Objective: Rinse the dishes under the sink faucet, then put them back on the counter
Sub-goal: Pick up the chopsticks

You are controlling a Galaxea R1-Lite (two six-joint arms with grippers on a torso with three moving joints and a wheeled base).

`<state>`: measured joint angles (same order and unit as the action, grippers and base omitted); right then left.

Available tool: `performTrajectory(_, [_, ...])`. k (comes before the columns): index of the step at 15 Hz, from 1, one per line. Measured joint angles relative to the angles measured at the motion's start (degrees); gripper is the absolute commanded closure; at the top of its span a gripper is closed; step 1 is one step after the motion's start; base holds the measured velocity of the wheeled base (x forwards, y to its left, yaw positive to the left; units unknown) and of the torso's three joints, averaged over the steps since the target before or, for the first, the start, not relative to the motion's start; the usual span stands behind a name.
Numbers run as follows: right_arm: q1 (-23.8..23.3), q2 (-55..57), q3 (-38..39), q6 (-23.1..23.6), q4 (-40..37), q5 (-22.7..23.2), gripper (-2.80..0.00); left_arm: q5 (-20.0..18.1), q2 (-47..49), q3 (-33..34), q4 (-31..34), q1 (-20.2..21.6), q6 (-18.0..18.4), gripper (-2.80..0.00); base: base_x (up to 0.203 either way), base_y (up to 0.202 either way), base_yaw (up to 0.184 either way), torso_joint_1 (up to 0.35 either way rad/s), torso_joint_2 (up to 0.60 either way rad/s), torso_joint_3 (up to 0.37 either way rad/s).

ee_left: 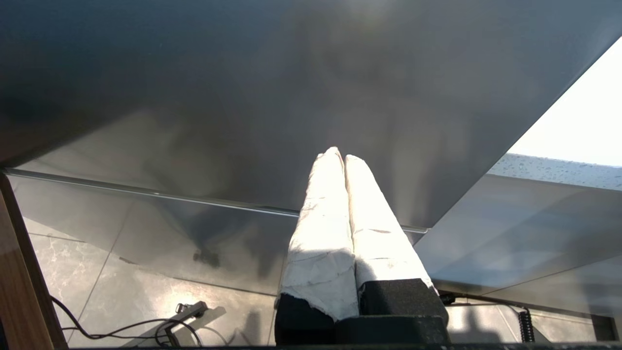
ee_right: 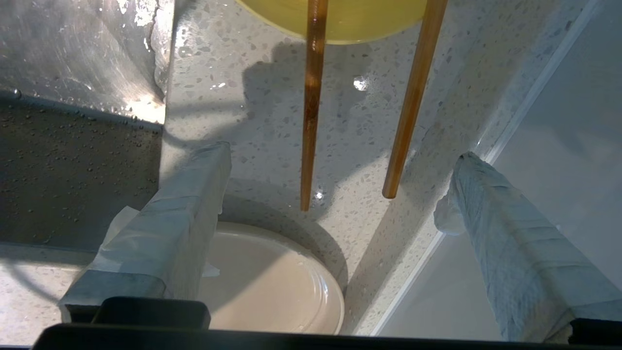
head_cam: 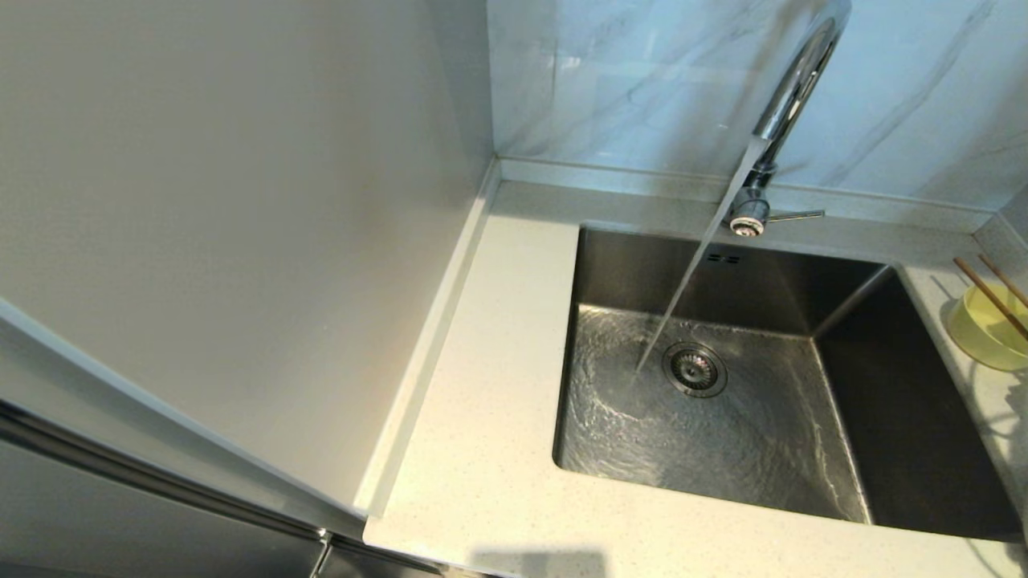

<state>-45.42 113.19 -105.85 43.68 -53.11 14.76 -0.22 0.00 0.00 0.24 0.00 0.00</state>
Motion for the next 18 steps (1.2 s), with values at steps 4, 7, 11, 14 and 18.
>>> performTrajectory(4, [0.0,1.1,-0.6,0.0,0.2,0.0,-2.80,0.0,0.0,0.0,0.0,0.0,0.0,0.00,0.000,0.000,0.000,0.000,0.00,0.000])
performTrajectory(7, [0.1,1.7,-0.6,0.1,0.1,0.0,-2.80,0.0,0.0,0.0,0.0,0.0,0.0,0.00,0.000,0.000,0.000,0.000,0.00,0.000])
performTrajectory(11, [0.1,2.3,-0.6,0.1,0.1,0.2,-2.80,0.0,0.0,0.0,0.0,0.0,0.0,0.00,0.000,0.000,0.000,0.000,0.00,0.000])
performTrajectory(14, [0.2,3.4,-2.1,0.0,0.2,0.3,-2.80,0.0,0.0,0.0,0.0,0.0,0.0,0.00,0.000,0.000,0.000,0.000,0.00,0.000])
performTrajectory(18, [0.4,4.9,-4.4,0.0,0.2,0.3,-2.80,0.0,0.0,0.0,0.0,0.0,0.0,0.00,0.000,0.000,0.000,0.000,0.00,0.000])
